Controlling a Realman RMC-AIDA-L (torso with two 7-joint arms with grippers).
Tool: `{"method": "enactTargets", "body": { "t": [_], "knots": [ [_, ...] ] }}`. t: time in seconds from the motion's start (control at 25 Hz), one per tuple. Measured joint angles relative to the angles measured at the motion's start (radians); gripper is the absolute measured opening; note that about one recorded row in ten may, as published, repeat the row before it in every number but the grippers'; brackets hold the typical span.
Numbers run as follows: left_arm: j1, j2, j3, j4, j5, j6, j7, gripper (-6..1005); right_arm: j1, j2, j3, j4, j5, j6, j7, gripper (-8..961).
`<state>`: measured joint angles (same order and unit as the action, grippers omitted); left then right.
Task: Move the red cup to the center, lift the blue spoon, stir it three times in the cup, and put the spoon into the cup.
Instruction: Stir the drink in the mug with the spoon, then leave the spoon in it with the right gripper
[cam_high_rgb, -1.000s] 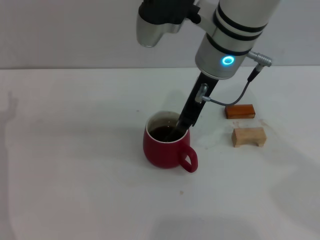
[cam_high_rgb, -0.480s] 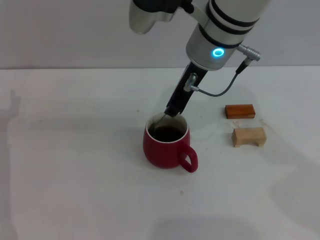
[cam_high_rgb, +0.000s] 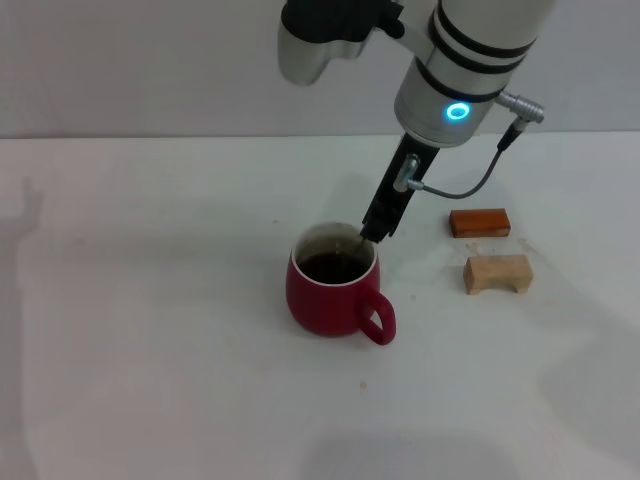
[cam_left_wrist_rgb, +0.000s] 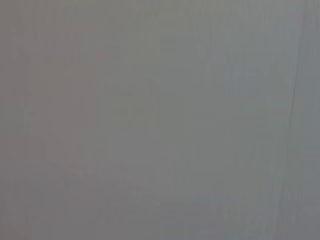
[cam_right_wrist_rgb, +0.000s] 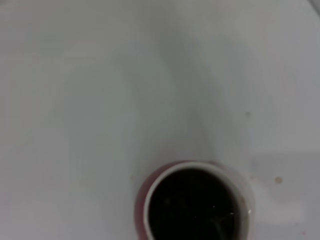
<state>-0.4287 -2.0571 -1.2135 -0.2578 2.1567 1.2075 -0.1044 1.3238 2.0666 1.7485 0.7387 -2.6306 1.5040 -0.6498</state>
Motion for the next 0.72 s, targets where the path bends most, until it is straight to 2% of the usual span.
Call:
{"method": "enactTargets", "body": {
  "t": [0.36, 0.56, 0.72],
  "knots": [
    [-0.002, 0.0, -0.002, 0.0, 0.0, 0.001, 0.0, 862, 0.009, 0.008, -0.011, 0.005, 0.092, 0.029, -0.01, 197],
    [-0.005, 0.0, -0.003, 0.0, 0.0, 0.001, 0.0, 862, 0.012, 0.009, -0.021, 0.011, 0.101, -0.031, 0.007, 198],
    [-0.006, 0.0, -0.002, 0.0, 0.0, 0.001, 0.0, 862, 0.013, 0.008, -0.022, 0.009, 0.049, -0.073, 0.021, 199]
  ]
}}
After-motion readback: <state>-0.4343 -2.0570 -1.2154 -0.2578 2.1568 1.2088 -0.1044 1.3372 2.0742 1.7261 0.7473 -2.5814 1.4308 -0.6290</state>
